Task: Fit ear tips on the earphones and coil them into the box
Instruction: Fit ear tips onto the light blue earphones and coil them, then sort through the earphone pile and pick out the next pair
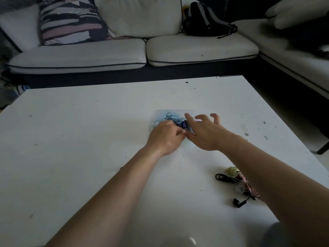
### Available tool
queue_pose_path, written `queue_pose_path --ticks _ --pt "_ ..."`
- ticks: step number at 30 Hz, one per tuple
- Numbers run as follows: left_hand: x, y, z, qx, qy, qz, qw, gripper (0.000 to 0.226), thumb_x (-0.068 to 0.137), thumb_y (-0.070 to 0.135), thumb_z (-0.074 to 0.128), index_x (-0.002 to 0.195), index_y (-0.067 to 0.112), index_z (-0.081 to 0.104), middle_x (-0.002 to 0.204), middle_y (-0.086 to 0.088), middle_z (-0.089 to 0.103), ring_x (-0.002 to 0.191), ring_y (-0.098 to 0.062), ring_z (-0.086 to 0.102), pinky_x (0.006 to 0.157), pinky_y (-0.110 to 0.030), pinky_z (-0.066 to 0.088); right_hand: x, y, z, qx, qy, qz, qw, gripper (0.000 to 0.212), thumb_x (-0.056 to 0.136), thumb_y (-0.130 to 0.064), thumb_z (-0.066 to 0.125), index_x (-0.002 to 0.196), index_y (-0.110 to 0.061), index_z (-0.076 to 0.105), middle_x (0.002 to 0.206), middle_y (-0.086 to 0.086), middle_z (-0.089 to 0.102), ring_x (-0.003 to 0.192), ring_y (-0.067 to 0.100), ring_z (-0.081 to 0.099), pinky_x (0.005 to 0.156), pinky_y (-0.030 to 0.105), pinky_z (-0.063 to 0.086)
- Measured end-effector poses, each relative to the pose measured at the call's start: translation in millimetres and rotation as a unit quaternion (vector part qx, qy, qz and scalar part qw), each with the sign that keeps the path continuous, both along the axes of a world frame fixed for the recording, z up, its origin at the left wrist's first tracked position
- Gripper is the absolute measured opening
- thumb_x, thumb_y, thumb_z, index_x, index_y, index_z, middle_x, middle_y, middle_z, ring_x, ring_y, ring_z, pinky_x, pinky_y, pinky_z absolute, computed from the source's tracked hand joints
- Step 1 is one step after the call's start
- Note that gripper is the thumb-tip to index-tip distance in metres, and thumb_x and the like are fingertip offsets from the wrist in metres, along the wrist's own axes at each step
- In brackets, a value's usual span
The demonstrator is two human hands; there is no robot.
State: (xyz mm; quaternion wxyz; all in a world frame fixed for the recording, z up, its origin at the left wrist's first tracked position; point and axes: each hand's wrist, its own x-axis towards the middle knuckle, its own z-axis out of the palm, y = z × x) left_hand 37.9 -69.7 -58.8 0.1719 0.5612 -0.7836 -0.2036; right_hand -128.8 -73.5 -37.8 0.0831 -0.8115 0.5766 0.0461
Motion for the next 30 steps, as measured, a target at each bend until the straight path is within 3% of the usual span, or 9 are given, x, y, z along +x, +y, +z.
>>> queue_pose_path --ticks 2,5,7,11,13,18,24,27,30 --pt "-2.3 0.9 2.1 0.005 0.018 0.013 1.000 0.028 0.090 0.028 0.046 0.070 0.022 0.065 0.077 0.000 0.057 0.090 -0.027 0.056 0.068 -0.034 0.041 -0.4 1.1 -2.7 -0.028 -0.005 0.003 1.000 0.061 0.104 -0.043 0.027 0.154 -0.012 0.009 0.136 -0.003 0.058 0.148 0.024 0.022 0.115 0.055 0.013" --pt "-2.3 7.4 9.4 0.021 0.080 0.055 0.995 0.028 0.093 0.018 0.048 0.103 0.024 0.073 0.090 0.004 0.070 0.090 -0.019 0.061 0.077 -0.032 0.049 -3.3 1.6 -2.4 -0.057 0.009 0.001 0.998 0.052 0.104 -0.045 0.029 0.147 -0.016 0.031 0.149 0.000 0.045 0.149 0.027 0.019 0.115 0.053 0.015" --pt "-0.2 11.7 12.7 0.027 0.108 0.068 0.991 0.034 0.092 0.014 0.049 0.114 0.026 0.071 0.103 0.005 0.073 0.098 -0.016 0.064 0.088 -0.032 0.051 -6.1 2.1 -0.7 -0.016 0.055 -0.001 0.998 0.058 0.101 -0.059 0.021 0.142 -0.023 0.041 0.162 0.003 0.023 0.151 0.029 0.007 0.116 0.057 0.009" --pt "1.3 20.0 18.0 0.050 0.112 0.060 0.991 0.044 0.092 0.009 0.045 0.129 0.024 0.064 0.123 0.005 0.069 0.116 -0.012 0.060 0.101 -0.026 0.045 -9.1 7.2 -0.9 0.016 0.085 -0.010 0.996 0.079 0.092 -0.076 0.016 0.155 -0.029 0.021 0.168 0.001 -0.006 0.153 0.030 -0.009 0.117 0.061 0.000" --pt "1.4 24.1 19.0 0.048 0.110 0.061 0.991 0.046 0.092 0.007 0.045 0.132 0.023 0.062 0.128 0.004 0.067 0.120 -0.011 0.059 0.101 -0.023 0.042 -8.7 10.6 1.5 -0.020 0.049 -0.005 0.999 0.079 0.093 -0.074 0.027 0.156 -0.030 0.015 0.167 0.001 -0.003 0.153 0.030 -0.005 0.117 0.059 0.005" --pt "-7.9 40.2 23.5 -0.027 0.098 0.051 0.994 0.044 0.087 0.010 0.052 0.126 0.023 0.067 0.124 0.007 0.068 0.114 -0.012 0.060 0.099 -0.031 0.047 -22.4 28.8 11.5 -0.019 -0.076 -0.057 0.995 0.063 0.100 -0.049 0.044 0.155 -0.025 0.026 0.164 -0.001 0.021 0.150 0.028 0.013 0.115 0.053 0.017" --pt "-50.6 76.1 17.6 0.044 0.109 -0.025 0.993 0.023 0.090 0.020 0.058 0.100 0.033 0.074 0.096 0.020 0.066 0.075 0.000 0.059 0.078 -0.024 0.050 -73.9 51.2 15.0 0.042 -0.166 -0.109 0.979 0.041 0.101 -0.024 0.050 0.141 -0.018 0.053 0.146 0.000 0.052 0.134 0.022 0.047 0.110 0.036 0.037" --pt "-76.9 89.0 1.9 0.097 0.071 -0.052 0.991 0.027 0.090 0.019 0.059 0.112 0.030 0.069 0.103 0.011 0.064 0.080 -0.007 0.057 0.082 -0.027 0.050 -100.4 74.9 13.9 0.084 -0.164 -0.117 0.976 0.029 0.097 -0.020 0.055 0.123 -0.022 0.068 0.127 -0.005 0.066 0.114 0.014 0.061 0.098 0.026 0.043" --pt "-102.6 98.0 -7.8 0.113 0.040 -0.056 0.991 0.038 0.091 0.018 0.058 0.128 0.026 0.060 0.117 0.005 0.062 0.098 -0.015 0.060 0.090 -0.031 0.049 -113.2 95.0 4.7 0.140 -0.114 -0.118 0.976 0.030 0.094 -0.031 0.061 0.123 -0.024 0.067 0.120 -0.006 0.068 0.106 0.013 0.060 0.092 0.024 0.044"
